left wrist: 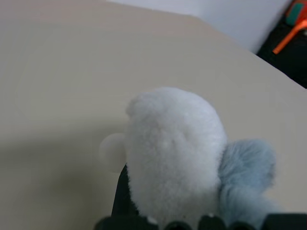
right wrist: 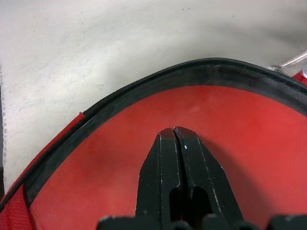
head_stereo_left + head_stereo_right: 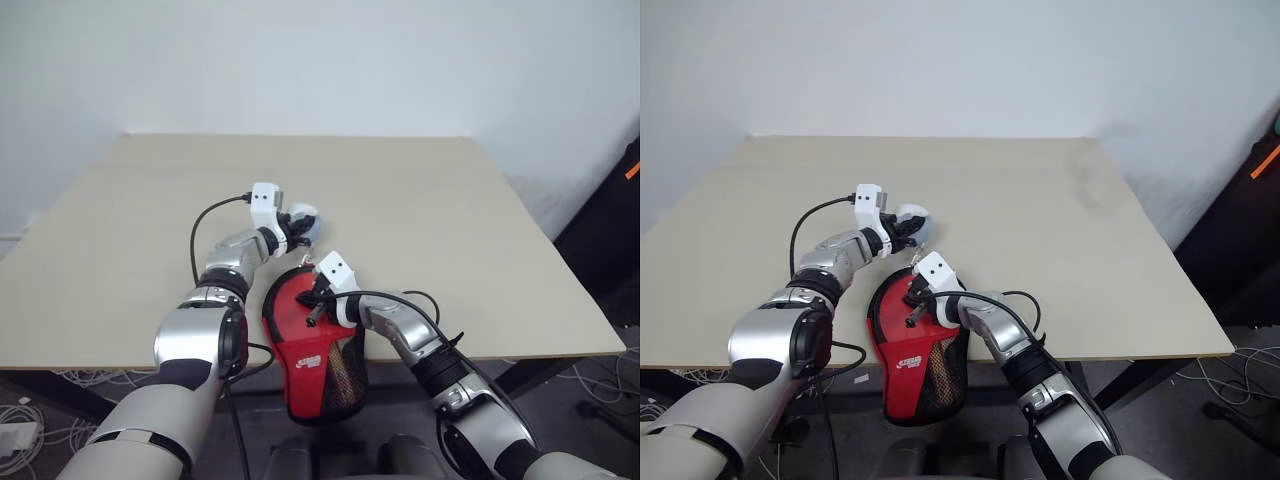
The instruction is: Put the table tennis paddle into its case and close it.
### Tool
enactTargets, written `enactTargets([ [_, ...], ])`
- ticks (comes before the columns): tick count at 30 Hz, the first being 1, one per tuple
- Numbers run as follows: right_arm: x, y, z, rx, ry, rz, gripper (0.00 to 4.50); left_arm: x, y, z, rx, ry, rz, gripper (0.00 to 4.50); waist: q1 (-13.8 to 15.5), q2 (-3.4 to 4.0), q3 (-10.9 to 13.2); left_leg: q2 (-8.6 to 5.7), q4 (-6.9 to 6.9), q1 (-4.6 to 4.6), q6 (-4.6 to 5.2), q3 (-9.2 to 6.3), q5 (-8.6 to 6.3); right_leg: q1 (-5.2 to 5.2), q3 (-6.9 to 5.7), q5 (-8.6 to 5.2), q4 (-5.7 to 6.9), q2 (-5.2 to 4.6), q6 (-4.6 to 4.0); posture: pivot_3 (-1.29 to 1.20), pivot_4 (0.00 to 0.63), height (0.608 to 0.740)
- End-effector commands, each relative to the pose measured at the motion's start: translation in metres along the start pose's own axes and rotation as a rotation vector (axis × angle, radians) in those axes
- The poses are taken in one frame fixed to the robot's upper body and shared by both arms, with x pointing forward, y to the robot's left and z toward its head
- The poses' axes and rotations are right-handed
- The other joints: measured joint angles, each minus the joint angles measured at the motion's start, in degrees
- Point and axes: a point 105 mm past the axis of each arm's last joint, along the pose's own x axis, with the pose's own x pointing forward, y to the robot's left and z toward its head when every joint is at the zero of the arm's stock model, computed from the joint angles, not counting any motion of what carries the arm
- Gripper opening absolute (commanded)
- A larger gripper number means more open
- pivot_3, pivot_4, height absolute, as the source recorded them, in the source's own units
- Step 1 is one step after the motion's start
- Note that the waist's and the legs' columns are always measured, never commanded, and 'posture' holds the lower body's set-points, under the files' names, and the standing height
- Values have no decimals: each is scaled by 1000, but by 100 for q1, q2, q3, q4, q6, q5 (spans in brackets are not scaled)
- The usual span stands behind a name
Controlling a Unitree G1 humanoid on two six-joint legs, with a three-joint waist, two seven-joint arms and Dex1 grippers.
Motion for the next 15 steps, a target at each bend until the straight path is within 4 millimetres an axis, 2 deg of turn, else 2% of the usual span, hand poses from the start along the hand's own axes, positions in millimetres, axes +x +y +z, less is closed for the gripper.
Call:
enactTargets([
  [1,0,1,-1,-3,9,2,0,7,-32,24,111,-44,-189,498,1,0,0,0,1,-1,0,0,0,0,0,0,0,0,0,0,0,740],
  [5,0,1,-1,-3,9,0,0,2,-51,7,225,2,-357,498,-2,1,0,-1,2,-2,0,1,0,0,1,0,-1,0,0,0,0,740],
  [8,0,0,-1,-4,11,0,0,-7,-60,-15,309,69,-487,498,-1,2,0,0,0,-2,0,1,0,-1,2,0,0,0,-1,0,0,740],
  [12,-1,0,-2,-6,13,0,0,-18,-67,-36,317,162,-604,498,1,1,0,0,2,-2,1,1,0,0,3,0,0,0,-1,0,0,740],
  [15,-1,0,-2,-7,13,1,0,-23,-66,-42,337,184,-628,498,1,1,0,0,3,-2,2,-2,1,3,2,0,0,0,-1,0,0,740],
])
